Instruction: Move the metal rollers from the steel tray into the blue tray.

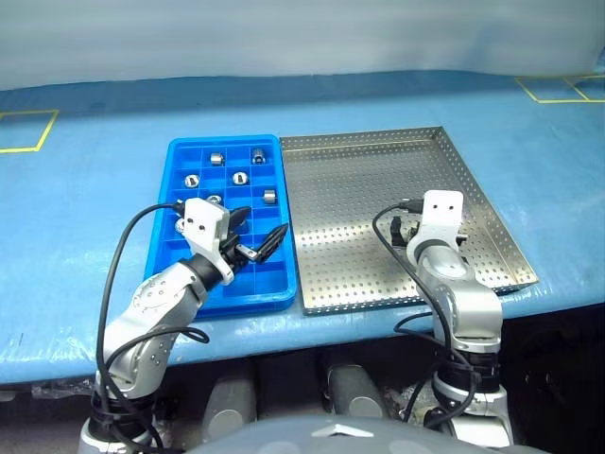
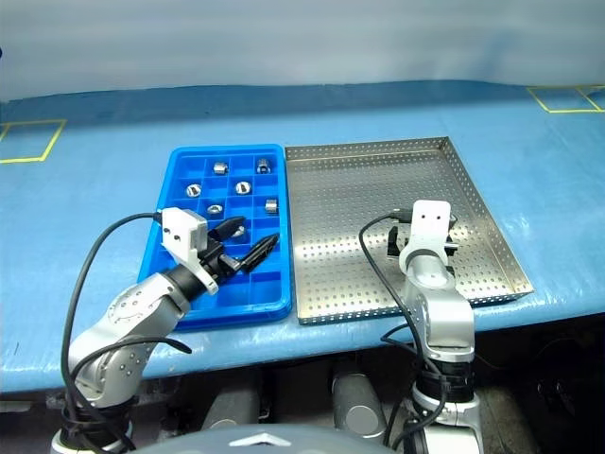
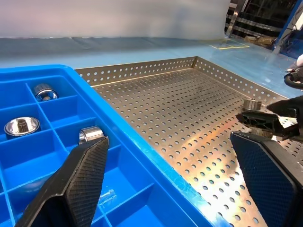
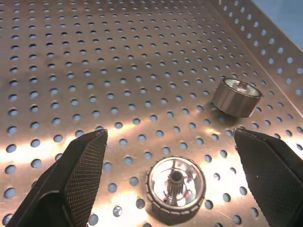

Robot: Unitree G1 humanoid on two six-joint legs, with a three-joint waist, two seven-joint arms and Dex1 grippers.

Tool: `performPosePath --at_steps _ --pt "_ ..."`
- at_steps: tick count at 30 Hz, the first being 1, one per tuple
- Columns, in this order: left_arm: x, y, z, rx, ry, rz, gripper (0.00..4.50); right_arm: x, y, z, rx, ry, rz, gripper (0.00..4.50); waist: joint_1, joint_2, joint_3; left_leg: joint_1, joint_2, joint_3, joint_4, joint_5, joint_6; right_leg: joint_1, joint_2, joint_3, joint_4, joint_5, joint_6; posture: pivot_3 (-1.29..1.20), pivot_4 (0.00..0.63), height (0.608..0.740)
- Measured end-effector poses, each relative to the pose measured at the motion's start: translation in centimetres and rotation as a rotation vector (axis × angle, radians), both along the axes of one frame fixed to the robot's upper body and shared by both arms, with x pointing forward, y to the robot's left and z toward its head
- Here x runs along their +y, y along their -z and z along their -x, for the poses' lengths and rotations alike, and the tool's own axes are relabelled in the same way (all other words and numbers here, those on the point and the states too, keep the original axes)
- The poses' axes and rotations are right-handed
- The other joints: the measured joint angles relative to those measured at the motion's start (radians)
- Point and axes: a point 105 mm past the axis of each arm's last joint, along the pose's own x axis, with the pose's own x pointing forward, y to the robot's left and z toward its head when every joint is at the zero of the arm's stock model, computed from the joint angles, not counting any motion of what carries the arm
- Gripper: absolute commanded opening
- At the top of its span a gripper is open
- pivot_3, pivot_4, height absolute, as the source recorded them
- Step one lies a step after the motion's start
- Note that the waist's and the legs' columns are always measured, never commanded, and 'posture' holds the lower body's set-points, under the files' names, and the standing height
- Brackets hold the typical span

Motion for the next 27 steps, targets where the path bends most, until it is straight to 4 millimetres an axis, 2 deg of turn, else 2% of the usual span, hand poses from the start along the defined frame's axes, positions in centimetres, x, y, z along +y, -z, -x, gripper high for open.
performPosePath --at_steps 6,9,12,16,19,23,27 --pt "0.0 0.0 0.0 -0.002 0.004 -0.001 4.5 -0.8 1.7 1.1 0.044 0.052 -0.058 4.48 -0.001 0.0 0.0 0.0 0.0 0.0 0.0 0.0 0.0 0.0 0.0 0.0 0.0 0.0 0.0 -0.11 0.15 0.74" --pt "0.0 -0.1 0.0 -0.006 0.005 -0.002 4.5 -0.9 2.3 1.3 0.056 0.062 -0.097 3.92 -0.004 0.0 0.0 0.0 0.0 0.0 0.0 0.0 0.0 0.0 0.0 0.0 0.0 0.0 0.0 -0.1 0.15 0.74" --pt "0.1 -0.2 0.0 -0.016 0.002 -0.005 4.5 -0.7 2.9 1.3 0.073 0.048 -0.113 2.91 -0.004 0.0 0.0 0.0 0.0 0.0 0.0 0.0 0.0 0.0 0.0 0.0 0.0 0.0 0.0 -0.09 0.15 0.74" --pt "0.5 -0.6 -0.1 -0.055 -0.024 -0.006 4.5 0.3 2.5 0.8 0.058 -0.003 -0.112 1.67 -0.005 0.0 0.0 0.0 0.0 0.0 0.0 0.0 0.0 0.0 0.0 0.0 0.0 0.0 0.0 -0.09 0.15 0.74" --pt "2.1 -0.8 -0.1 -0.093 -0.1 -0.005 4.5 2.6 1.0 0.0 0.017 -0.103 -0.105 1.66 -0.009 0.0 0.0 0.0 0.001 0.001 -0.001 0.0 0.0 -0.001 0.0 0.001 0.0 0.0 0.0 -0.05 0.15 0.74" --pt "4.2 -0.9 0.2 -0.122 -0.181 -0.005 4.5 8.3 -2.4 -1.0 -0.064 -0.322 -0.117 1.66 -0.005 0.0 0.0 0.0 0.002 0.0 -0.001 0.0 0.0 -0.001 0.001 0.0 0.001 0.0 -0.001 -0.02 0.15 0.74" --pt "6.7 -0.3 1.0 -0.118 -0.249 -0.041 4.5 15.9 -5.4 -0.4 -0.103 -0.619 -0.128 1.66 0.006 0.0 0.0 0.0 0.002 -0.002 -0.002 0.0 0.0 -0.001 0.001 -0.001 0.0 0.0 -0.002 0.0 0.15 0.74"
